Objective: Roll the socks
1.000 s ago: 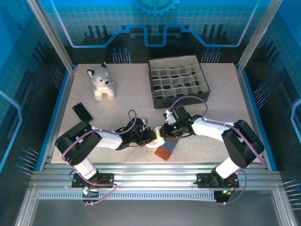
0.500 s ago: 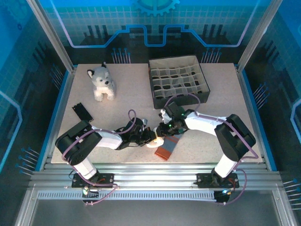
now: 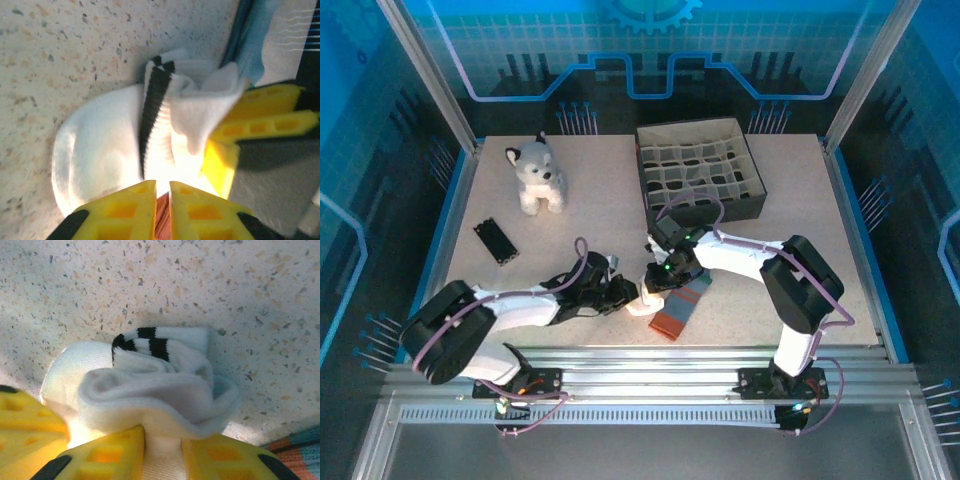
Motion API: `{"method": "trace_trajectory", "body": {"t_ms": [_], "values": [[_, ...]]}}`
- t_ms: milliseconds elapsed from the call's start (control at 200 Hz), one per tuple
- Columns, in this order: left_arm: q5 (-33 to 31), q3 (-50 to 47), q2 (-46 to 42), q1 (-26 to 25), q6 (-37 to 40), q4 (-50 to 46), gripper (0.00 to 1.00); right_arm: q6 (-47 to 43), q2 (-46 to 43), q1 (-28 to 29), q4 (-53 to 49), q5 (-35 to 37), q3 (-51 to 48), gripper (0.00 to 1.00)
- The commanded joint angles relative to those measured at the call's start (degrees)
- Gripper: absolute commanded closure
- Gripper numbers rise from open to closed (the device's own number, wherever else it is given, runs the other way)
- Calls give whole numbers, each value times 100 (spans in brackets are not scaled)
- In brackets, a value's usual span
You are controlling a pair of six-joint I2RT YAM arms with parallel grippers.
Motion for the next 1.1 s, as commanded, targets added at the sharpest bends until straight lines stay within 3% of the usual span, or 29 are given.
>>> {"method": "trace_trajectory", "body": {"t_ms": [0, 150, 305, 495, 926, 1096], "values": [[-167, -301, -403, -48, 41, -176, 79, 16, 261, 116, -596, 323, 12, 72], [-459, -528, -494, -335, -409, 328, 66, 181, 282, 121, -687, 284, 91, 68], [-734, -480, -154, -749, -754, 1097, 61, 352, 301, 131, -827, 301, 171, 67], [-1299, -225, 54, -1225, -717, 1220, 59, 611, 274, 149, -877, 310, 94, 67], [-2093, 182, -80, -1514, -338, 435, 58, 794, 358, 239, -968, 349, 123, 66], [-2455, 194, 180, -1673, -147, 862, 58, 859, 430, 227, -988, 343, 207, 65]]}}
